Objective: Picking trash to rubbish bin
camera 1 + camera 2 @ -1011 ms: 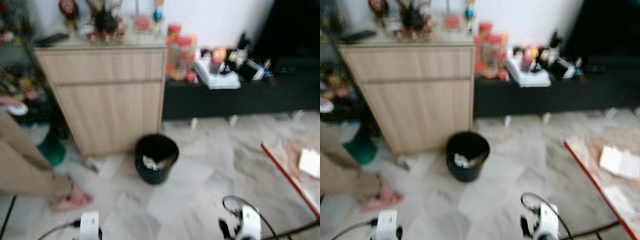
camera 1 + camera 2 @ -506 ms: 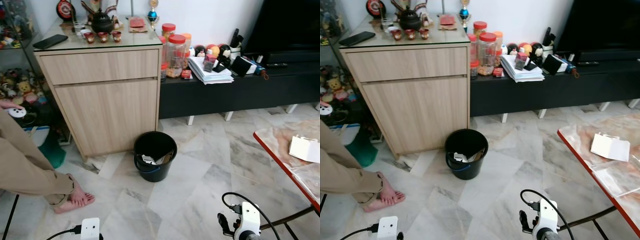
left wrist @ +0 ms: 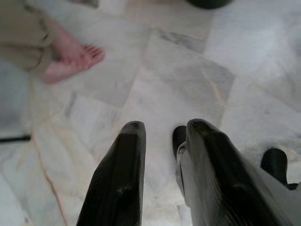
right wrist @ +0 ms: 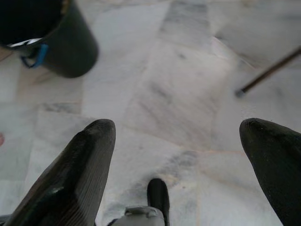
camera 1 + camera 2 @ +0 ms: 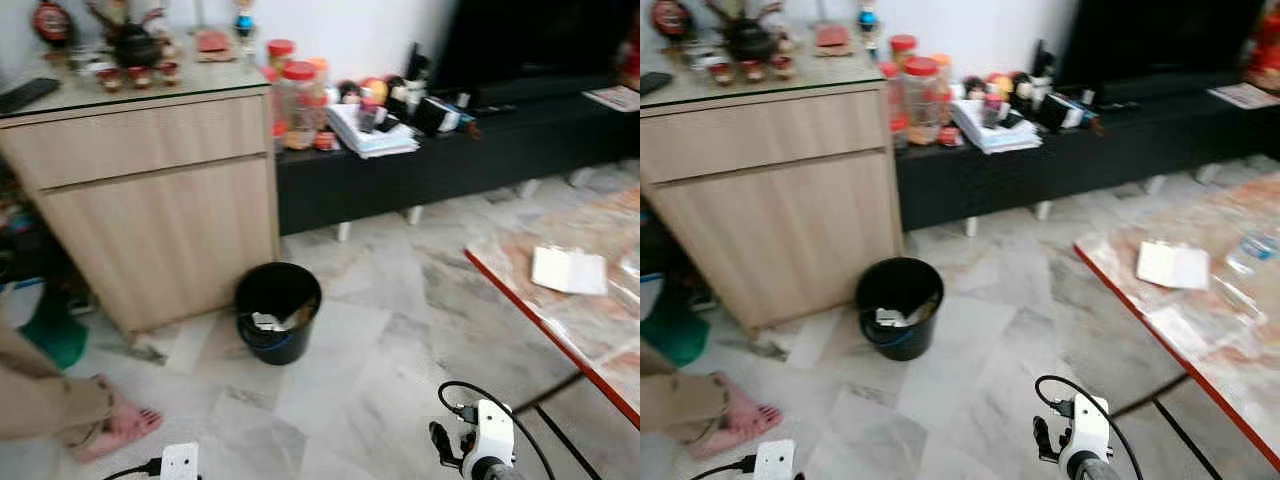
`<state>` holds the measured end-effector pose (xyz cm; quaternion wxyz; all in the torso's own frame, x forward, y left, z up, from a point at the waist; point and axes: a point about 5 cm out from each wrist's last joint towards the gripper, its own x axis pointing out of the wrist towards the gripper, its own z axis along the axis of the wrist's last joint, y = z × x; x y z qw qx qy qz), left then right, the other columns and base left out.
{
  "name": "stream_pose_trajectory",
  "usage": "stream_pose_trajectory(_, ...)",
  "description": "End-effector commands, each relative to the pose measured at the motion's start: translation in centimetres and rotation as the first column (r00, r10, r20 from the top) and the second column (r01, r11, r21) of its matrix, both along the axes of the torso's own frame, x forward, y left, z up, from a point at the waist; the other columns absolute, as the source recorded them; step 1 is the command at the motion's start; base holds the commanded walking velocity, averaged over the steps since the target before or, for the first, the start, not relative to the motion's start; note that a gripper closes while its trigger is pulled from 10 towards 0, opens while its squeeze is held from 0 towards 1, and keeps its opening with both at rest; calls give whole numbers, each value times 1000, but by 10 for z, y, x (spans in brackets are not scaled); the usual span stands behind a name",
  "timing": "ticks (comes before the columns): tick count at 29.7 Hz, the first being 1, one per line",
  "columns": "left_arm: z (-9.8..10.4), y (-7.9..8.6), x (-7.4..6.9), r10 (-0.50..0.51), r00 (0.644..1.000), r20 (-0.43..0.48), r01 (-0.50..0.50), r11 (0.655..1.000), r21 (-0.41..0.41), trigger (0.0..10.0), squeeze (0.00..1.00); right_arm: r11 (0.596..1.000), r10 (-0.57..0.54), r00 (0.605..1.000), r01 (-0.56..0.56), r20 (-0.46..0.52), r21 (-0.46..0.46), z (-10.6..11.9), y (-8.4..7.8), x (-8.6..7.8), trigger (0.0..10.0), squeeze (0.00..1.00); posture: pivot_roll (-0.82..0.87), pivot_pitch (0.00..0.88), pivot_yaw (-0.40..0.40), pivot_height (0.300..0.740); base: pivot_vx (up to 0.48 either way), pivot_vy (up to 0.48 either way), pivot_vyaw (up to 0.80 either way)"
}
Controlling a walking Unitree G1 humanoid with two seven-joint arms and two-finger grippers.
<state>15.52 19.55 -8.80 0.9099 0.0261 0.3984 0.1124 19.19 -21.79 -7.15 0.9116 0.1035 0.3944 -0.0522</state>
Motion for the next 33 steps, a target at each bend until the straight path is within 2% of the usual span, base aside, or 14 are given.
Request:
stream_pose_trajectory(1,-2,0,-4,-4,1000,-24,4,1000,4,10000,0,1000,-5,1000,5,0,-5,0,0,0,10000,0,11,10,-67,740,0,0,-800)
stream_pose_trajectory(17,-1,5,-3,-26,999,-42,28,999,37,10000,0,1000,-24,1000,24,7,6,0,4,2,10000,0,5,16,-29,740,0,0,-800)
stream_pose_trajectory(18,-1,8,-4,-21,999,-35,23,999,44,10000,0,1000,-29,1000,29,7,8,0,5,2,10000,0,3,20,-17,740,0,0,-800)
stream_pose_trajectory(19,-1,21,-13,14,999,-36,-11,997,74,10000,0,999,-37,999,37,5,11,-1,6,0,10000,0,22,26,-12,740,0,0,-800)
stream_pose_trajectory(21,-1,37,-24,47,997,-54,-41,993,112,10000,0,999,-39,999,39,1,13,-2,7,-1,10000,0,27,29,-10,740,0,0,-800)
stream_pose_trajectory(24,-1,43,-28,58,996,-65,-49,991,128,10000,0,999,-40,999,40,-1,14,-2,7,-2,10000,0,27,29,-10,740,0,0,-800)
stream_pose_trajectory(26,0,59,-38,64,994,-92,-49,986,157,10000,0,999,-40,999,40,-5,16,-3,8,-3,10000,0,40,41,-7,740,0,0,-800)
stream_pose_trajectory(27,0,59,-38,64,994,-92,-49,986,157,10000,0,999,-40,999,40,-5,16,-3,8,-3,10000,0,40,41,-7,740,0,0,-800)
stream_pose_trajectory(29,2,64,-38,26,995,-94,-9,985,175,10000,0,999,-39,999,40,-8,18,-4,9,-4,10000,0,42,42,-6,740,0,0,-800)
stream_pose_trajectory(30,5,67,-33,-44,995,-88,62,977,203,10000,0,999,-40,999,40,-11,19,-4,10,-4,10000,0,42,47,-4,740,0,0,-800)
stream_pose_trajectory(31,11,65,-18,-196,976,-95,216,931,293,10000,0,999,-43,999,43,-13,23,-5,11,-5,10000,0,42,48,-1,740,0,0,-800)
stream_pose_trajectory(33,13,64,-11,-246,963,-107,268,902,337,10000,0,999,-45,999,45,-14,24,-5,11,-5,10000,0,42,50,1,740,0,0,-800)
